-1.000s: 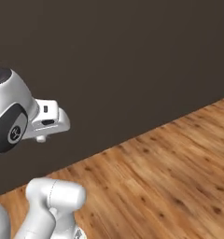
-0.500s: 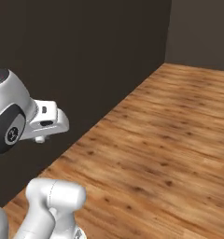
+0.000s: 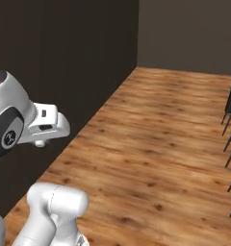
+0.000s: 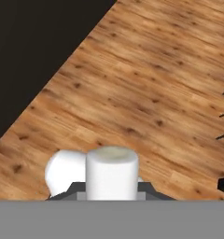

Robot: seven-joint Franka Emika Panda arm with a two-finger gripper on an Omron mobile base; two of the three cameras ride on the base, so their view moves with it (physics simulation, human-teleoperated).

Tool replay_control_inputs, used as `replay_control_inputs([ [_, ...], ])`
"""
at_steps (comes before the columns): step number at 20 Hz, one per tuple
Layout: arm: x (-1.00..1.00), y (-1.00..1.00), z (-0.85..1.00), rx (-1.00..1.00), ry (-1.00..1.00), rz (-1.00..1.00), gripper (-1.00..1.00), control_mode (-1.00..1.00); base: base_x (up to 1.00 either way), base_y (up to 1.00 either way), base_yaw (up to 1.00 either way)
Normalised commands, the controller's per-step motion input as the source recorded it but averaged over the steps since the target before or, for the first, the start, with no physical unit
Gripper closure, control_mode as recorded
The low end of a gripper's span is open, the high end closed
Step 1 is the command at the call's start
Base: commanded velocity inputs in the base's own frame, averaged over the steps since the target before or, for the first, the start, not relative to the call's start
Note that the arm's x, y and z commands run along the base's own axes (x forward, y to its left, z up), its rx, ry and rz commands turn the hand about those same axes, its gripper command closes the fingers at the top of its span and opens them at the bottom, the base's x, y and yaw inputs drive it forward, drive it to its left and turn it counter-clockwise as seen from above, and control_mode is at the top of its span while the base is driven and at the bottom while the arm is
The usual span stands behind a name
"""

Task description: Pick up the marshmallow and place it in the cup of hot chocolate on the dining counter.

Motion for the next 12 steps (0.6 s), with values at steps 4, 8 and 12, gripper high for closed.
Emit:
replay_control_inputs([
  [4,0.0,0.0,0.0,0.0,0.0,0.0,1.0,1.0,1.0,0.16,-0.21],
  [8,0.0,0.0,0.0,0.0,0.0,0.0,1.0,1.0,1.0,0.15,-0.26],
  [12,0.0,0.0,0.0,0.0,0.0,0.0,1.0,1.0,1.0,0.0,-0.29],
])
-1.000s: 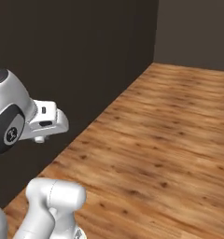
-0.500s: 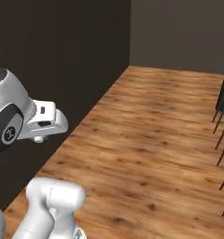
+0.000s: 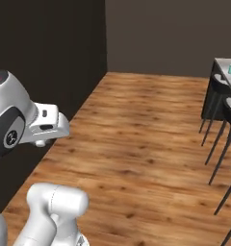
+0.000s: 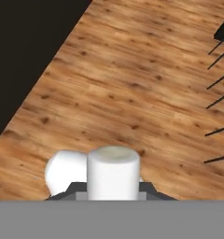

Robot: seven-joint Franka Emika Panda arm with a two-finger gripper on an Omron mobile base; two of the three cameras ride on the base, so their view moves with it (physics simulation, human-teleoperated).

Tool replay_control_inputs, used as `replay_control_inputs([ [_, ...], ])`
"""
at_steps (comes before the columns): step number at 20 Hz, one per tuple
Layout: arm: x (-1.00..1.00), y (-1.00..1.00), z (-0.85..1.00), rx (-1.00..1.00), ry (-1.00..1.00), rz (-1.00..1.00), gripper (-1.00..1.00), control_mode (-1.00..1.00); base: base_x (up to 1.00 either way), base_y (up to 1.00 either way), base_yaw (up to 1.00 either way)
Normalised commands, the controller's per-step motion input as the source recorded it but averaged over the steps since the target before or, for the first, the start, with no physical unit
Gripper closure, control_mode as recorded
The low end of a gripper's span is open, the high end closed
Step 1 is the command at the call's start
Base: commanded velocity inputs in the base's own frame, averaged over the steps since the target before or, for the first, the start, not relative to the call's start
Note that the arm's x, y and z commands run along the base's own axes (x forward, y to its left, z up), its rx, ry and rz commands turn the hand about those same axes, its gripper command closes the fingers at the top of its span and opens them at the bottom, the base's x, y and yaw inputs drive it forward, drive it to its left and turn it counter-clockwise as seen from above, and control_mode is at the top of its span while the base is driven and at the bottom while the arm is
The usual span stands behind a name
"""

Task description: Pick up the marshmallow and place it in the cup of hot chocolate on the dining counter.

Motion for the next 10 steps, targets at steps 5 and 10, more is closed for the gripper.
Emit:
replay_control_inputs([
  [5,0.0,0.0,0.0,0.0,0.0,0.0,1.0,1.0,1.0,0.0,-0.31],
  [10,0.0,0.0,0.0,0.0,0.0,0.0,1.0,1.0,1.0,0.01,-0.29],
])
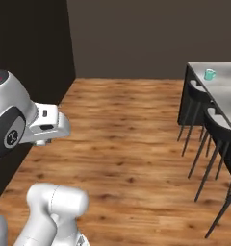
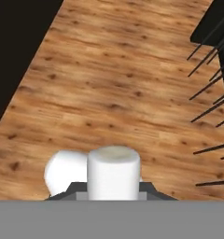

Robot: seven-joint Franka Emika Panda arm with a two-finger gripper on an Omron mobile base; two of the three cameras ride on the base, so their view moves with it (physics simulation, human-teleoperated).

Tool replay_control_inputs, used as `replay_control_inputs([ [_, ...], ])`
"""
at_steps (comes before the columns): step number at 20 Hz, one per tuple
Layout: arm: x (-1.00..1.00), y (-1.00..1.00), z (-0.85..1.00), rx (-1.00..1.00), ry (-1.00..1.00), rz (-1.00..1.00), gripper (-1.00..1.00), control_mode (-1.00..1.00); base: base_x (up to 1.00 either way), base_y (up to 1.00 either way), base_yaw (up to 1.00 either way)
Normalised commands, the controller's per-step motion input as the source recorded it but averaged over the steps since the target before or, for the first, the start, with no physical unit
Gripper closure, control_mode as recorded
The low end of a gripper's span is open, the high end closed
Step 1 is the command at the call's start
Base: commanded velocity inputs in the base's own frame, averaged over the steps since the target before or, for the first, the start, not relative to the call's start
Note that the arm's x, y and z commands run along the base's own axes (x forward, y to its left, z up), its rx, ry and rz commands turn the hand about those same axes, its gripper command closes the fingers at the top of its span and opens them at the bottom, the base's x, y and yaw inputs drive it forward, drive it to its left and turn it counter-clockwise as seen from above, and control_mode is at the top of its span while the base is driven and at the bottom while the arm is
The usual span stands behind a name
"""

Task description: Pick up the marshmallow and place it in the cup of hot chocolate on the dining counter.

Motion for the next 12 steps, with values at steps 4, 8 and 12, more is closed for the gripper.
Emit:
replay_control_inputs([
  [4,0.0,0.0,0.0,0.0,0.0,0.0,1.0,1.0,1.0,0.15,-0.28],
  [8,0.0,0.0,0.0,0.0,0.0,0.0,1.0,1.0,1.0,0.33,-0.3],
  [12,0.0,0.0,0.0,0.0,0.0,0.0,1.0,1.0,0.93,0.51,-0.57],
])
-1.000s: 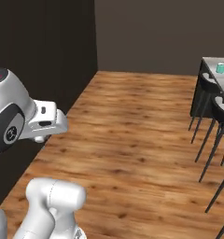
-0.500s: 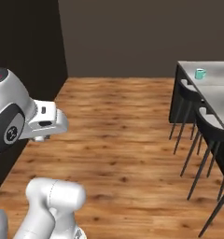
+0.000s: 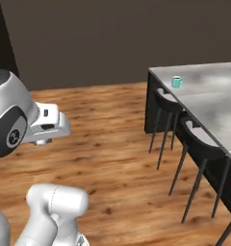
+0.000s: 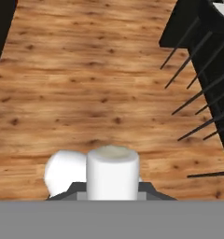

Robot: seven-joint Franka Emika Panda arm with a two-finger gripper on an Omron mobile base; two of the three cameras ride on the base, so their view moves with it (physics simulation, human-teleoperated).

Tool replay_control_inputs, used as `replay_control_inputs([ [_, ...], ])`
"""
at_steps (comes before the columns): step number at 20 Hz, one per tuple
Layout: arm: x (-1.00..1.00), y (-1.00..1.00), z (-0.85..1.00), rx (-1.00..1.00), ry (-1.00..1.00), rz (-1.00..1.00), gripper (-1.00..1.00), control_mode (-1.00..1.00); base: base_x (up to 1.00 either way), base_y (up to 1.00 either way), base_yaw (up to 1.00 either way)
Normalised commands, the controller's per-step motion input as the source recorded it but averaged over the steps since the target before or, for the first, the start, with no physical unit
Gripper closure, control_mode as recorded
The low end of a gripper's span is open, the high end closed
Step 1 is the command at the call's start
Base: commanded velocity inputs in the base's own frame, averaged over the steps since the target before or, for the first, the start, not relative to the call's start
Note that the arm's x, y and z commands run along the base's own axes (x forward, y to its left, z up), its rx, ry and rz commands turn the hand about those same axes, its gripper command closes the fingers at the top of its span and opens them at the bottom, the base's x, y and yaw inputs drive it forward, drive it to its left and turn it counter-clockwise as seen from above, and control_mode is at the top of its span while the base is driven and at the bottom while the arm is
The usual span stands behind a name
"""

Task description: Pick up the marshmallow and place it in the cup of hot chocolate on the dining counter.

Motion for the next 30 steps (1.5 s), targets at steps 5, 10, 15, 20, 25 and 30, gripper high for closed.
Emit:
replay_control_inputs([
  [5,0.0,0.0,0.0,0.0,0.0,0.0,1.0,1.0,0.43,0.45,-0.85],
  [10,0.0,0.0,0.0,0.0,0.0,0.0,1.0,1.0,0.74,0.75,-0.69],
  [15,0.0,0.0,0.0,0.0,0.0,0.0,1.0,1.0,0.91,1.0,-0.5],
  [20,0.0,0.0,0.0,0.0,0.0,0.0,1.0,1.0,0.75,1.0,-0.43],
  [25,0.0,0.0,0.0,0.0,0.0,0.0,1.0,1.0,0.67,1.0,-0.39],
  [30,0.0,0.0,0.0,0.0,0.0,0.0,1.0,1.0,0.68,1.0,-0.38],
])
